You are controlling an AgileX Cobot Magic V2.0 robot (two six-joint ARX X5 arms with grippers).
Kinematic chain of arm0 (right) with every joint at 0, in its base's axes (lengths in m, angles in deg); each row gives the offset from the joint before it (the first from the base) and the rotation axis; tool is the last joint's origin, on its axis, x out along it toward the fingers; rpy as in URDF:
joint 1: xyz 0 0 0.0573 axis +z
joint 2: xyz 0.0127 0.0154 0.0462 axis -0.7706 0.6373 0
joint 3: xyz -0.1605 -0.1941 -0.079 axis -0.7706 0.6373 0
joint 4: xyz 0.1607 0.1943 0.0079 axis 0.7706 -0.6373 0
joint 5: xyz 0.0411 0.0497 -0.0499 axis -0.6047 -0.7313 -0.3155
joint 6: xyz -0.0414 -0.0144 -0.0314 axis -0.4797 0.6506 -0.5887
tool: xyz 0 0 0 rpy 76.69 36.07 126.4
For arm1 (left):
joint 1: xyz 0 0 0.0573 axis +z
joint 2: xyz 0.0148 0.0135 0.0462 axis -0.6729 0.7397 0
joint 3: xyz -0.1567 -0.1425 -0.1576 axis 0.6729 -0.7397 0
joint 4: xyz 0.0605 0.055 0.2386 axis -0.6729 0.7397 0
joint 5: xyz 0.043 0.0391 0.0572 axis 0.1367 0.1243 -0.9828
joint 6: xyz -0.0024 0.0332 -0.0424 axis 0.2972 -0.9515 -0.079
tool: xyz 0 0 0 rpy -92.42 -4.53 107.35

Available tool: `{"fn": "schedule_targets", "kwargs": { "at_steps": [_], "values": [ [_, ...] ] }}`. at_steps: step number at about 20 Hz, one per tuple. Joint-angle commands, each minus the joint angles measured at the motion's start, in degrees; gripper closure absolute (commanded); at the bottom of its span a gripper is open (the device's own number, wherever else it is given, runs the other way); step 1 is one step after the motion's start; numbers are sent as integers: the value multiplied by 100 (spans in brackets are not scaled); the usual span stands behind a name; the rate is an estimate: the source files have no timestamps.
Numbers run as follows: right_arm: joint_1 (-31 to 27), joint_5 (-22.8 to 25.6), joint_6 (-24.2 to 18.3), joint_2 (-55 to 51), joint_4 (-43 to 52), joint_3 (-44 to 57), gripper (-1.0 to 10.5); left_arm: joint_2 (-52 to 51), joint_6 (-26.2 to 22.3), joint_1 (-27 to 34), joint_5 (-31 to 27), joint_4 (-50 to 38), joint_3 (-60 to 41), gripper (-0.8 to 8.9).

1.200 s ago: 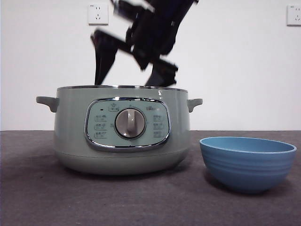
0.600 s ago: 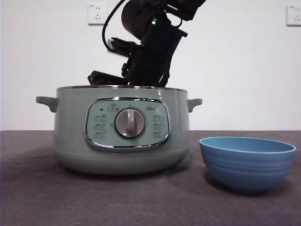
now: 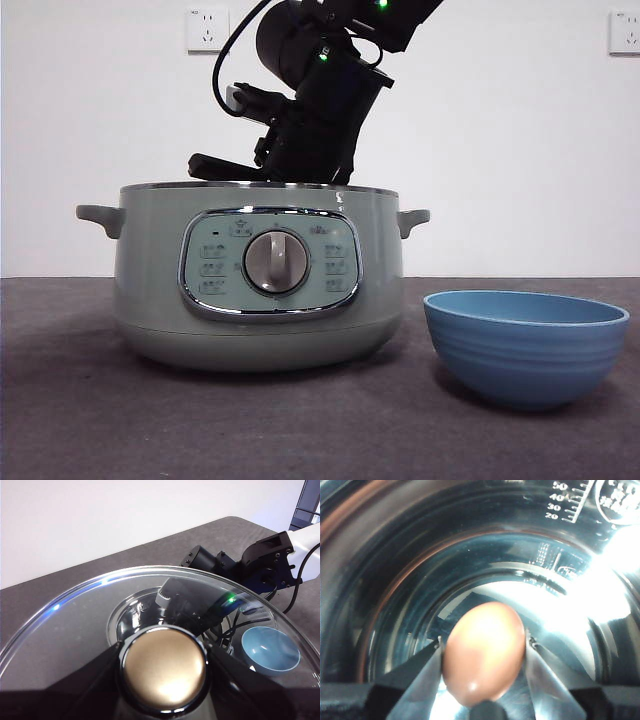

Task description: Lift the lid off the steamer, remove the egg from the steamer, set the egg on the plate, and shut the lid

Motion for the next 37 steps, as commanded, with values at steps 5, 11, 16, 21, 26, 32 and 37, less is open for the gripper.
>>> {"fn": "schedule_targets", "kwargs": {
  "at_steps": [5,11,16,21,26,32,37],
  "values": [
    [17,11,50,-695,-15,-20,959,-63,15,-15,9,-267,22,822],
    [15,774,-330,-2990,-1864,-20,959,-63,17,-15,9,-269,22,822],
    [-142,1241,-354,-4118,-3287,142,959,-63,20,-15,13,-264,22,822],
    [-219,1237,-208,-4640,-3067,1440,959,-63,22,-15,15,-264,22,822],
    [-232,1204,-92,-4706,-2079,2964,959,-63,22,-15,20,-232,22,822],
    [-409,1187,-11,-4485,-1056,3871,959,-63,22,-15,26,-184,22,822],
    [-706,887,-77,-3950,-597,4041,959,-63,22,-15,31,-177,22,822]
  ]
}}
